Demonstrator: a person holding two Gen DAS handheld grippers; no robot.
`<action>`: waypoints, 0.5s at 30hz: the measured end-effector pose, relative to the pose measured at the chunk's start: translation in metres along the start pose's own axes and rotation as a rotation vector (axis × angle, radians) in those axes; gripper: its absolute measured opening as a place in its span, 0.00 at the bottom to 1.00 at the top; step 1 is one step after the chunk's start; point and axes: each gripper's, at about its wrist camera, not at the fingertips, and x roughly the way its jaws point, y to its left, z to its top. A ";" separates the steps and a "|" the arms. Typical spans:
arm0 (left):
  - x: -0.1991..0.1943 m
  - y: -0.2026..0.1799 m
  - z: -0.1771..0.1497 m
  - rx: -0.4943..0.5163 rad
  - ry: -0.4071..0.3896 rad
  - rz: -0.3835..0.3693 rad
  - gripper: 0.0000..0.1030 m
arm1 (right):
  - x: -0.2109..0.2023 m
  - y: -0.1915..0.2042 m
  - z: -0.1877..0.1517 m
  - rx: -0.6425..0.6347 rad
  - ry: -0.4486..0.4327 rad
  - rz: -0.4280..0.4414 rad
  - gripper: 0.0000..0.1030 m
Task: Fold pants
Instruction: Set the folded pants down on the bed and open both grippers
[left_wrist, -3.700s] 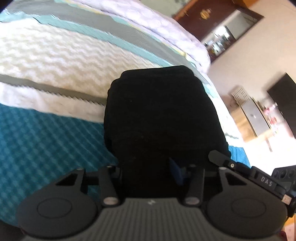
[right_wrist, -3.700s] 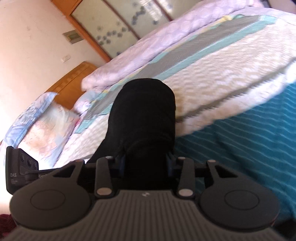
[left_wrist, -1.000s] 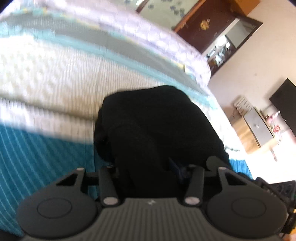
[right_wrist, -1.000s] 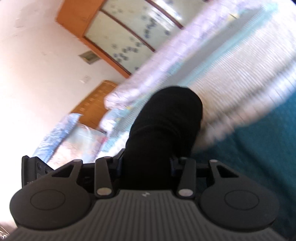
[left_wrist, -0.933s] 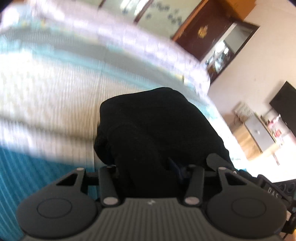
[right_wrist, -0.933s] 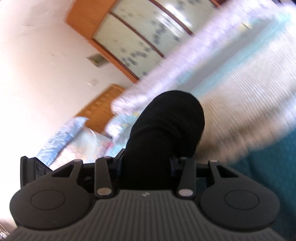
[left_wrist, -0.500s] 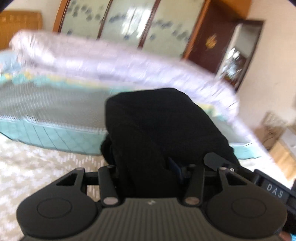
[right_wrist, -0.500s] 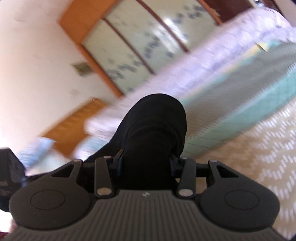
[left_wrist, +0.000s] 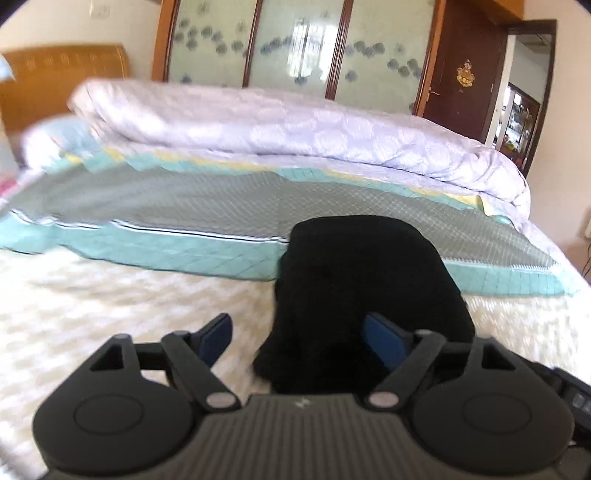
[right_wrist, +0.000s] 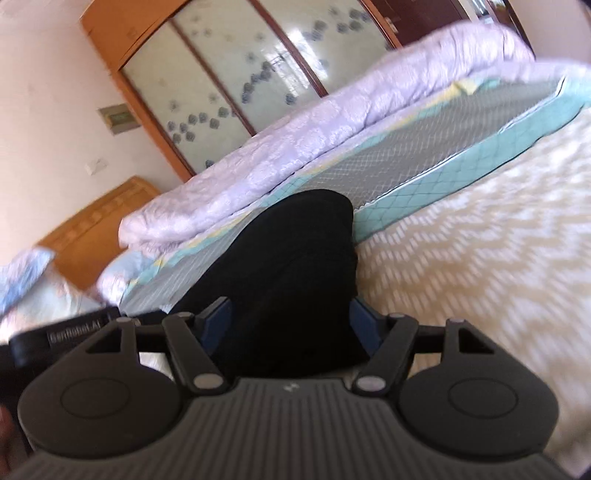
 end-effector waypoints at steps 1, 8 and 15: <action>-0.018 0.000 -0.008 0.010 0.008 0.013 0.90 | -0.021 0.006 -0.008 -0.014 0.009 -0.006 0.73; -0.118 -0.006 -0.058 0.067 0.067 0.048 1.00 | -0.111 0.023 -0.050 -0.027 0.002 -0.057 0.93; -0.182 -0.004 -0.089 0.052 0.055 0.071 1.00 | -0.148 0.024 -0.090 0.055 0.110 -0.120 0.99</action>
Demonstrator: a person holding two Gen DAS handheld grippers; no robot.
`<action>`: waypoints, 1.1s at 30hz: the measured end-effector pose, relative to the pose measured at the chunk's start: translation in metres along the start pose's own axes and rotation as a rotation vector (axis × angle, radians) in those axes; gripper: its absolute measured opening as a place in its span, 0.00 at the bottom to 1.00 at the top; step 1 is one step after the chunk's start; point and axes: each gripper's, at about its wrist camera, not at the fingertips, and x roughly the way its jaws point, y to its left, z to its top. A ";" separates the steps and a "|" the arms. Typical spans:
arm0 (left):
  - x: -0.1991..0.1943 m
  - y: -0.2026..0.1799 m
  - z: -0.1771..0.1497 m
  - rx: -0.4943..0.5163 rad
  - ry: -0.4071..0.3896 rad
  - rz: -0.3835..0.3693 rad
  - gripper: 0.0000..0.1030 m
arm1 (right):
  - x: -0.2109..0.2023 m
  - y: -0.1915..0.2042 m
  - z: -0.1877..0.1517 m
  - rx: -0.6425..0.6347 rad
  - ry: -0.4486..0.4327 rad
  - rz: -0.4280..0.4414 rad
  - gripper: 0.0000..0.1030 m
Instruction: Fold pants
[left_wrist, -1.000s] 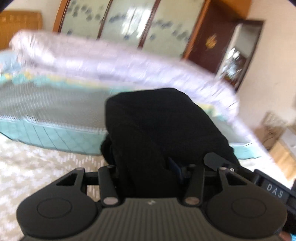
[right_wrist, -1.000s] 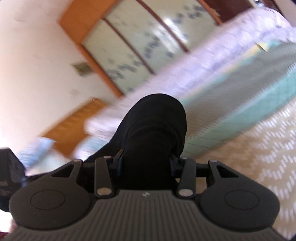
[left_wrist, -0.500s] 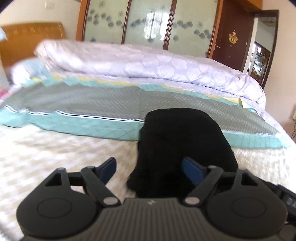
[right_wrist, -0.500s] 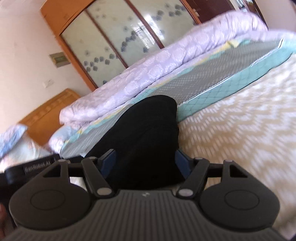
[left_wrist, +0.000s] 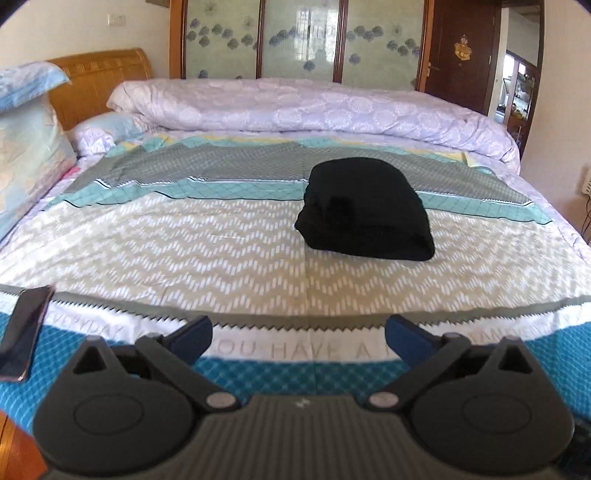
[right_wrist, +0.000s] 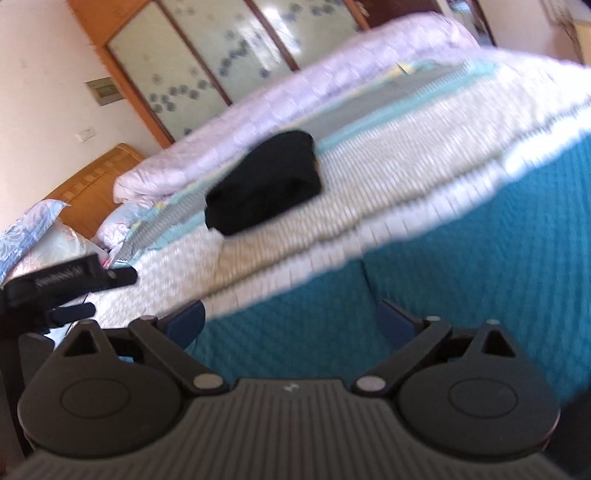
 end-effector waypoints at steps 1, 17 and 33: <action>-0.008 -0.001 -0.004 0.010 -0.018 0.004 1.00 | -0.002 0.001 -0.004 0.016 0.014 -0.003 0.99; -0.045 0.009 -0.023 0.042 -0.096 0.130 1.00 | -0.020 0.034 -0.019 -0.080 0.006 0.035 0.99; -0.035 0.004 -0.020 0.099 -0.115 0.231 1.00 | -0.018 0.016 -0.017 -0.049 0.002 -0.024 0.99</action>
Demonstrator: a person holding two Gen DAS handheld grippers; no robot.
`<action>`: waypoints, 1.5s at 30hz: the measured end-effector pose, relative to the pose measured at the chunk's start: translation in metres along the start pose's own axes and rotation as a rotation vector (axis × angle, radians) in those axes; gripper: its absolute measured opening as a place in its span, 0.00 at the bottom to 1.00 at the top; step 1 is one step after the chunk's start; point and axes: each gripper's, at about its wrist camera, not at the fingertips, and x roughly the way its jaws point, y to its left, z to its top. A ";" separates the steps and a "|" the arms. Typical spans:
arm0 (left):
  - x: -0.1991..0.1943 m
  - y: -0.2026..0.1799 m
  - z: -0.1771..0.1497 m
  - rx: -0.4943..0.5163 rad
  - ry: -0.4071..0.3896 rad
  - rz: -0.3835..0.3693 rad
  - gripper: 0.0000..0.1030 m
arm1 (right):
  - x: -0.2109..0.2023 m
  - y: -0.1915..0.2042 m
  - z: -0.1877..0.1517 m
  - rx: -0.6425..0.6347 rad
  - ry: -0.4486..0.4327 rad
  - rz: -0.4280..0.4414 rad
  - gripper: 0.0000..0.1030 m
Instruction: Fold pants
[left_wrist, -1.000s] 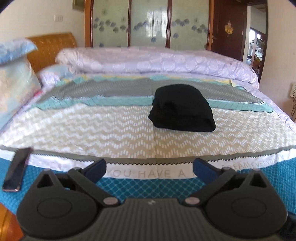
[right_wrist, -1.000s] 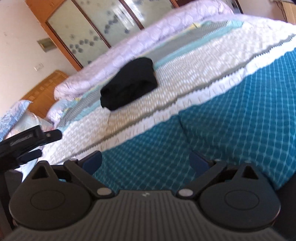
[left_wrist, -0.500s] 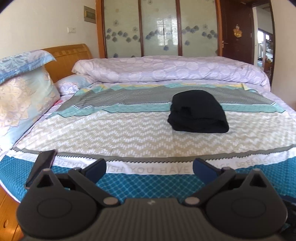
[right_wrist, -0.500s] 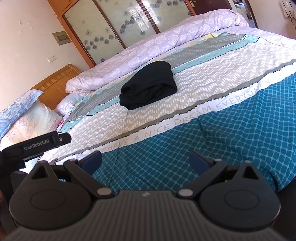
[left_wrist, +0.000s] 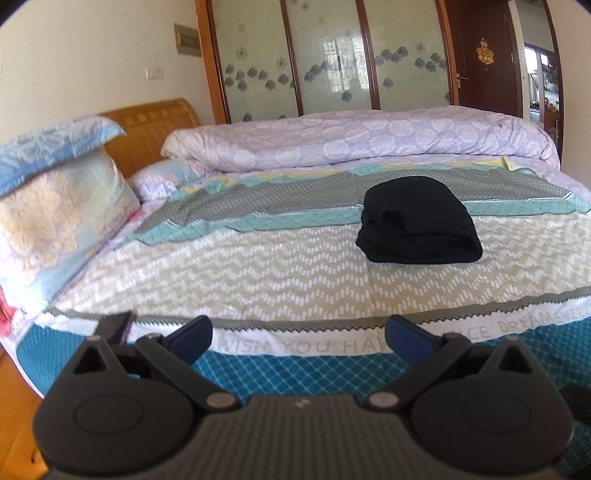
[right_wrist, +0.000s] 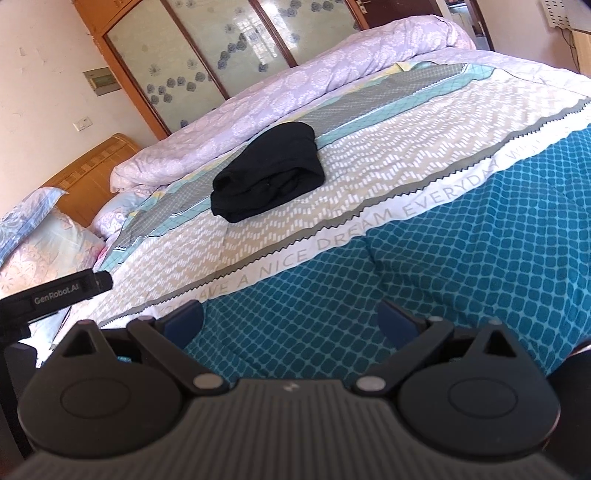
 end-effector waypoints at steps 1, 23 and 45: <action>-0.001 0.000 0.001 0.006 -0.007 0.004 1.00 | 0.000 0.000 0.000 0.001 0.002 -0.001 0.99; 0.004 0.008 0.000 0.004 0.094 -0.107 1.00 | -0.013 0.003 0.008 -0.018 -0.053 -0.003 0.99; 0.010 0.000 -0.012 0.098 0.167 -0.108 1.00 | -0.008 -0.001 0.004 -0.002 -0.029 -0.006 0.99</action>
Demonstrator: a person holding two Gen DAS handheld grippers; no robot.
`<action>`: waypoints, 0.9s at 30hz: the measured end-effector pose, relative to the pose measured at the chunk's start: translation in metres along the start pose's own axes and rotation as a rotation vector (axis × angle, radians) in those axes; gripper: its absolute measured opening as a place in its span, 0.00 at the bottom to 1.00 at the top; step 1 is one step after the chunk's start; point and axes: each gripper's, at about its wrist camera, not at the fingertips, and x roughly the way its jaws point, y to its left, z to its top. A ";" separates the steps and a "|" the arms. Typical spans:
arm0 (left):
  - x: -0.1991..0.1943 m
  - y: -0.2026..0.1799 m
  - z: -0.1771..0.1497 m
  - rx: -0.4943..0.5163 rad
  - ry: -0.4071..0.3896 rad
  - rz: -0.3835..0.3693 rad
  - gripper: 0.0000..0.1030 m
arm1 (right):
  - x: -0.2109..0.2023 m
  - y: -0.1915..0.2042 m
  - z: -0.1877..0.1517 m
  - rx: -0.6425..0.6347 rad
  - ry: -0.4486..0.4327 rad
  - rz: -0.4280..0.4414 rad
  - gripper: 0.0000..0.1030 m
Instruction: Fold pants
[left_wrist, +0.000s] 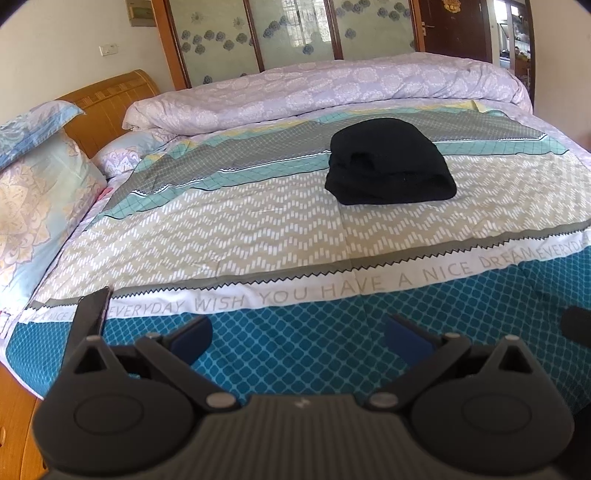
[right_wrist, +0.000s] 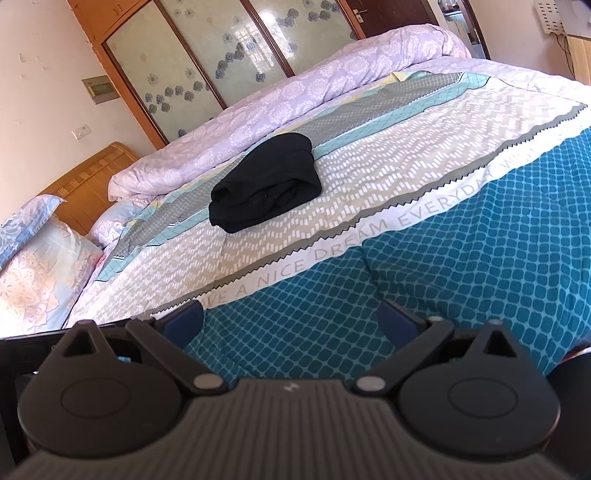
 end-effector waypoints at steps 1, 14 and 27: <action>-0.001 0.000 0.000 -0.003 -0.004 -0.003 1.00 | 0.000 0.000 0.000 0.000 0.001 0.000 0.99; 0.002 -0.005 -0.003 0.024 0.020 0.071 1.00 | 0.002 -0.002 -0.001 0.001 0.004 -0.004 0.99; 0.002 -0.002 -0.004 0.019 0.022 0.089 1.00 | 0.002 -0.001 -0.002 -0.003 0.003 -0.002 0.99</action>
